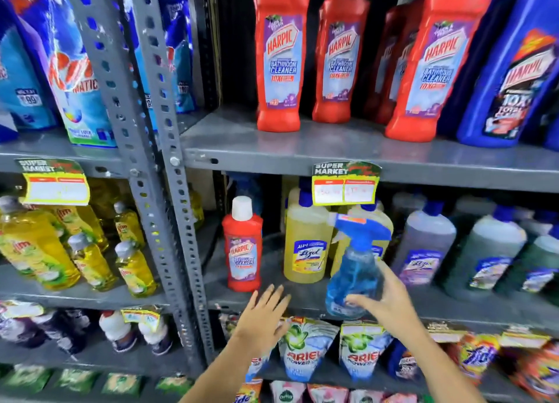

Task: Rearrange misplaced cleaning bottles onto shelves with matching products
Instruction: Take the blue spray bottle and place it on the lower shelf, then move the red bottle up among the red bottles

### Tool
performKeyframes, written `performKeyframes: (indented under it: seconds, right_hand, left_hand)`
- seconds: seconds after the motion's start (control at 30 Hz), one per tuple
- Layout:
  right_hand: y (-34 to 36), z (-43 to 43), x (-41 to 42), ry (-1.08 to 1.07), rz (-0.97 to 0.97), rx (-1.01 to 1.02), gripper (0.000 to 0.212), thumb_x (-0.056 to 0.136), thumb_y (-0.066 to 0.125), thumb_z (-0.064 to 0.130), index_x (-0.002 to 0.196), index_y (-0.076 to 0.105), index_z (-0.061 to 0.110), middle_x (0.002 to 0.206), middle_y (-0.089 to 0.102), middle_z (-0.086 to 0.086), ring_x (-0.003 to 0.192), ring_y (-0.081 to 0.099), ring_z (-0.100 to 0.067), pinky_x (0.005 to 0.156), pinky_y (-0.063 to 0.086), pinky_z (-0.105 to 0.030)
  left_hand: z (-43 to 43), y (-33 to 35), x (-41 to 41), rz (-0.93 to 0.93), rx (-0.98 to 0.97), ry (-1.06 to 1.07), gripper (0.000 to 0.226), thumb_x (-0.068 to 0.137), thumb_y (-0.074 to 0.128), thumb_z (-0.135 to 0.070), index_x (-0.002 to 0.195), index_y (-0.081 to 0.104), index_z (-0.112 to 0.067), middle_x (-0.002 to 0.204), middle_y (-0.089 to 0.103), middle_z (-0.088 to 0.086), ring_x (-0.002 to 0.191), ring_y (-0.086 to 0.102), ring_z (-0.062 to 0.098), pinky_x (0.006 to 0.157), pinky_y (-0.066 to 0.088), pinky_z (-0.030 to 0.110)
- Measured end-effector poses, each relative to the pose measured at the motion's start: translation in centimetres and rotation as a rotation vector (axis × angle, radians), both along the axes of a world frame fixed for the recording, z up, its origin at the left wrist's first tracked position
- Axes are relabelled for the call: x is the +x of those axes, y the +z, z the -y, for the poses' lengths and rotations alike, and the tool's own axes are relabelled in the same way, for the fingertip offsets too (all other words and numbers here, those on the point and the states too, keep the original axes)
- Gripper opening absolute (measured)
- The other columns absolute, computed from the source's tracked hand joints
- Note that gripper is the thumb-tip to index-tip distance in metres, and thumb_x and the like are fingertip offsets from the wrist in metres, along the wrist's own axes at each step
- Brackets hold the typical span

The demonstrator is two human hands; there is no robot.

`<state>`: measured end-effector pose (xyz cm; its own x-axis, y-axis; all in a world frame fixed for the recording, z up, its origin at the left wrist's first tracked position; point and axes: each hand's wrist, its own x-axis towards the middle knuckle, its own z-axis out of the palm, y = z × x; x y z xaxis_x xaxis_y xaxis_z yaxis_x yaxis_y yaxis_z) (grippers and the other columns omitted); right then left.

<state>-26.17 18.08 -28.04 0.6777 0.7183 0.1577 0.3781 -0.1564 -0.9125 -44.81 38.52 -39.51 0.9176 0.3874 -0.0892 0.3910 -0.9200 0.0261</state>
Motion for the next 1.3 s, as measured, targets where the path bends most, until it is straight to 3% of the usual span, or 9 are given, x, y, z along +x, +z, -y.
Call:
performKeyframes:
  seconds: [0.1,0.23,0.37,0.57,0.8,0.97,1.17,1.23,1.3]
  right_hand:
    - [-2.4,-1.9,1.9,-0.009,-0.045,-0.02,0.067,0.062,0.088,0.008,0.116,0.057,0.032,0.113,0.072,0.003,0.105,0.069,-0.012,0.097,0.053,-0.049]
    - [-3.1,-4.2,3.2,-0.023,-0.056,-0.034,0.062,0.067,0.085,0.002,0.111,0.054,0.032,0.109,0.068,0.009,0.096,0.067,0.002,0.096,0.053,-0.04]
    - [-3.8,-5.2,4.3,0.002,-0.097,-0.079,0.067,0.073,0.082,0.005,0.129,0.049,0.023,0.114,0.069,0.003,0.107,0.066,-0.015,0.097,0.053,-0.044]
    - [-5.8,-3.8,4.3,-0.05,-0.075,-0.184,0.053,0.062,0.09,0.018,0.104,0.059,0.027,0.103,0.074,0.0,0.09,0.071,-0.012,0.079,0.059,-0.037]
    - [-7.2,-4.5,3.7,-0.067,-0.068,-0.151,0.044,0.075,0.082,0.011,0.113,0.061,0.015,0.107,0.073,-0.005,0.092,0.071,-0.014,0.077,0.059,-0.03]
    - [-7.3,-4.7,3.3,-0.064,-0.063,-0.136,0.048,0.078,0.079,0.012,0.121,0.058,0.014,0.108,0.069,-0.001,0.093,0.067,-0.004,0.068,0.055,-0.014]
    - [-5.7,-3.7,3.4,-0.033,-0.158,-0.203,0.048,0.07,0.085,0.027,0.114,0.066,0.019,0.109,0.074,0.003,0.096,0.069,-0.011,0.079,0.057,-0.026]
    - [-3.6,-2.6,2.2,-0.22,-0.093,-0.114,0.032,0.07,0.085,0.031,0.097,0.068,0.027,0.095,0.072,0.009,0.085,0.066,-0.008,0.074,0.052,-0.018]
    - [-1.5,-1.9,-0.6,-0.458,0.034,0.203,0.015,0.076,0.078,0.03,0.086,0.067,0.032,0.078,0.069,0.002,0.065,0.059,-0.007,0.059,0.046,-0.011]
  left_hand:
    - [0.0,-1.4,0.3,0.034,0.004,0.028,0.069,0.102,0.008,-0.054,0.133,0.059,-0.019,0.139,0.056,0.004,0.124,0.055,0.025,0.093,0.048,0.048]
    - [-0.3,-2.0,0.0,0.031,0.003,0.015,0.065,0.098,0.022,-0.058,0.14,0.05,-0.018,0.144,0.049,0.005,0.129,0.049,0.027,0.098,0.043,0.05]
    - [-0.3,-2.1,-0.3,0.022,-0.023,0.038,0.068,0.1,0.008,-0.058,0.145,0.04,-0.018,0.148,0.045,0.006,0.133,0.045,0.027,0.107,0.037,0.05]
    - [-0.1,-2.2,-0.5,0.052,-0.017,0.0,0.065,0.093,0.033,-0.058,0.145,0.038,-0.018,0.149,0.043,0.006,0.134,0.043,0.026,0.106,0.021,0.046]
    - [0.0,-2.2,-0.5,0.071,0.005,-0.001,0.065,0.091,0.033,-0.057,0.145,0.037,-0.02,0.148,0.045,0.004,0.133,0.045,0.024,0.113,0.025,0.046]
    - [0.0,-2.1,-0.5,0.069,0.013,-0.011,0.065,0.092,0.032,-0.057,0.145,0.036,-0.02,0.147,0.046,0.004,0.133,0.045,0.024,0.103,0.035,0.049]
    - [0.0,-2.1,-0.6,0.062,0.04,-0.026,0.066,0.094,0.031,-0.056,0.148,0.036,-0.017,0.152,0.039,0.006,0.138,0.038,0.025,0.108,0.026,0.047]
    - [-0.1,-2.2,-0.8,0.072,0.049,-0.02,0.068,0.095,0.028,-0.057,0.148,0.035,-0.015,0.153,0.036,0.007,0.138,0.037,0.025,0.11,0.026,0.047]
    - [-0.2,-2.4,-1.4,0.084,0.065,-0.019,0.068,0.098,0.024,-0.058,0.146,0.041,-0.014,0.151,0.039,0.008,0.137,0.04,0.025,0.114,0.028,0.046]
